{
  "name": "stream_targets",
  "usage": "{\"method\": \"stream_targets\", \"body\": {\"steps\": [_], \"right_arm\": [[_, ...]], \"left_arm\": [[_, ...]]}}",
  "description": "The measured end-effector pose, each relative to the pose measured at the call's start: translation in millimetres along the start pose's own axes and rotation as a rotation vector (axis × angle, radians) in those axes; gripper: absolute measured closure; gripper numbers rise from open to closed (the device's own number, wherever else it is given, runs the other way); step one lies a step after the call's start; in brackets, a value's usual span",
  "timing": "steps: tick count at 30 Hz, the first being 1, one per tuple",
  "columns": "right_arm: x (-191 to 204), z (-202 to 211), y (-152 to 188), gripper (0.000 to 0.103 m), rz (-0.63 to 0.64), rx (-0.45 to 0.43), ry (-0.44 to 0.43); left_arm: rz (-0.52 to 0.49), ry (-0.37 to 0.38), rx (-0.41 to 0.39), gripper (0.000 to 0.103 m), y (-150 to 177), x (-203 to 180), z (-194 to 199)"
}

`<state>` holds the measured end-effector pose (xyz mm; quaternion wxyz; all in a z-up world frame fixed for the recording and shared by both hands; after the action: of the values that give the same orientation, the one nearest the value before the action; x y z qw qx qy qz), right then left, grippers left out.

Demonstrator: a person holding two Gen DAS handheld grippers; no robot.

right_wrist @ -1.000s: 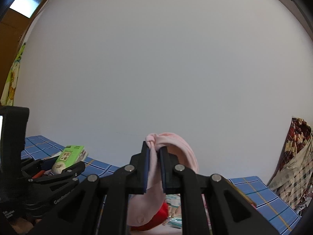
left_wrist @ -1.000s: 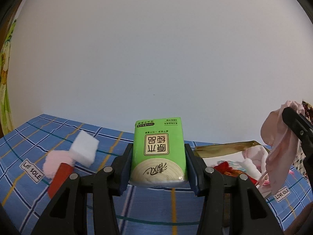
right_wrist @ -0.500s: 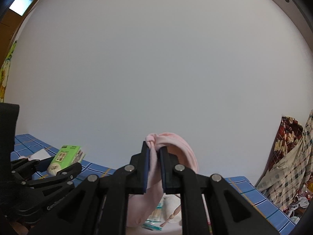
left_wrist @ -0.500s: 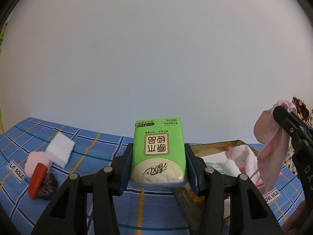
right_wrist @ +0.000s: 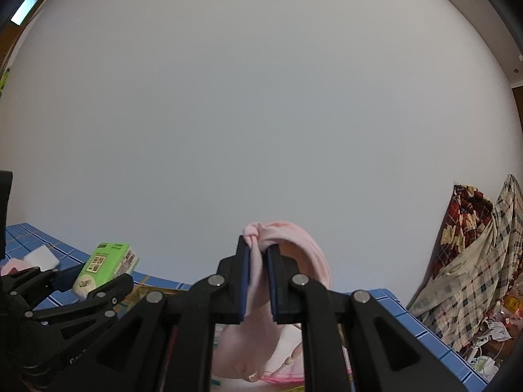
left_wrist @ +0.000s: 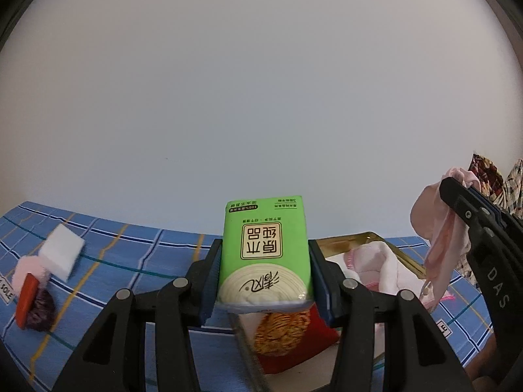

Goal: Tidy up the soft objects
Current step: 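Carry the tissue pack with the left tool while the right tool carries the pink cloth to the tin, then release the tissue pack into the tin with the left tool while the right tool drops the pink cloth there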

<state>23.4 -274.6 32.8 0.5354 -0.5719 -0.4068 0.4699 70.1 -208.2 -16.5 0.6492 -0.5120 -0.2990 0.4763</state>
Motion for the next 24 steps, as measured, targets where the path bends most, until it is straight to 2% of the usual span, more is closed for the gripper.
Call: {"method": "stream_targets", "body": {"steps": [8,14,24], "right_arm": [[-3,-3,-1,0.093,-0.023,0.048,0.028],[-6,-14,8,0.093,-0.067,0.119,0.034],[1,-40,31,0.093,-0.203,0.279,-0.029]], "left_arm": [[-0.034,0.020,0.023,0.052,5,-21,-14],[-0.051,0.023,0.041,0.052,9,-32,-22],[-0.089,-0.013,0.105,0.052,21,-35,-42]]}}
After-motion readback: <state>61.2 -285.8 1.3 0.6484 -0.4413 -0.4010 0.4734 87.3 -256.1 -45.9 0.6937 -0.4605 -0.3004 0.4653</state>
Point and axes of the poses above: each gripper's, at about its wrist camera, not at the fingertips, and z roughly against the way its jaws point, x to its left, y to its underside, the point moved 7 cm from there along -z, roughly the way its jaws point, and after that the axes turned 2 degrees about -z, right-handed, at the moved point
